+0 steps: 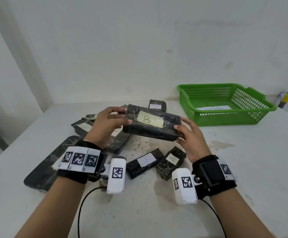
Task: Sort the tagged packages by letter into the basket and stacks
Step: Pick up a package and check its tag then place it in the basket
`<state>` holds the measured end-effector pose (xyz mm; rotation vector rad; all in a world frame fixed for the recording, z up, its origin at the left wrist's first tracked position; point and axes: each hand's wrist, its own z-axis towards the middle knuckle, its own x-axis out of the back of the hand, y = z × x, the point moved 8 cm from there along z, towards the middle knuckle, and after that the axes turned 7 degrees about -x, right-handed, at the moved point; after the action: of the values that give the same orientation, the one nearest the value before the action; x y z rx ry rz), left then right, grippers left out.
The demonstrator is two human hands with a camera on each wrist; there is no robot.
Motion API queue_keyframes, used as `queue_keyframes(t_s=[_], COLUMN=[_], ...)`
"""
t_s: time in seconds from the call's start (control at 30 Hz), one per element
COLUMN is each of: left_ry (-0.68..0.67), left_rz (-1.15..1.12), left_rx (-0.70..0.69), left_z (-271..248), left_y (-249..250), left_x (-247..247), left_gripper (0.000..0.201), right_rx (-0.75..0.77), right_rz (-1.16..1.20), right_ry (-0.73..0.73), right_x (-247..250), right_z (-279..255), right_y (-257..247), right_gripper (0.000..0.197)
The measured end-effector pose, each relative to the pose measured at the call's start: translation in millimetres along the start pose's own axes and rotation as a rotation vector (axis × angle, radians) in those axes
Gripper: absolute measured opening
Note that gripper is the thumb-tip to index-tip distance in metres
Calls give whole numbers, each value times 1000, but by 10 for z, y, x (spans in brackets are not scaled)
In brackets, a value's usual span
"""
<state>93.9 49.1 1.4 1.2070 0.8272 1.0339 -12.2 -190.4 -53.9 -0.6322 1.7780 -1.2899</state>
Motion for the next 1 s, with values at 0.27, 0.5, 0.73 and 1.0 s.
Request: queue_keyframes(t_s=[0.27, 0.5, 0.73, 1.0], left_ry=[65, 148, 33, 9], left_rz=[-176, -248, -146, -158], left_rx=[-139, -180, -141, -161], left_z=[-358, -443, -379, -353], left_y=[138, 29, -30, 91], left_x=[206, 309, 265, 260], left_gripper=[46, 33, 41, 35], right_rx=[9, 84, 123, 155], right_rz=[67, 47, -35, -47], right_ry=[-275, -309, -333, -271], right_x=[-657, -803, -870, -916], right_z=[-251, -424, -382, -382], right_y=[15, 49, -78, -158], right_gripper=[21, 33, 22, 19])
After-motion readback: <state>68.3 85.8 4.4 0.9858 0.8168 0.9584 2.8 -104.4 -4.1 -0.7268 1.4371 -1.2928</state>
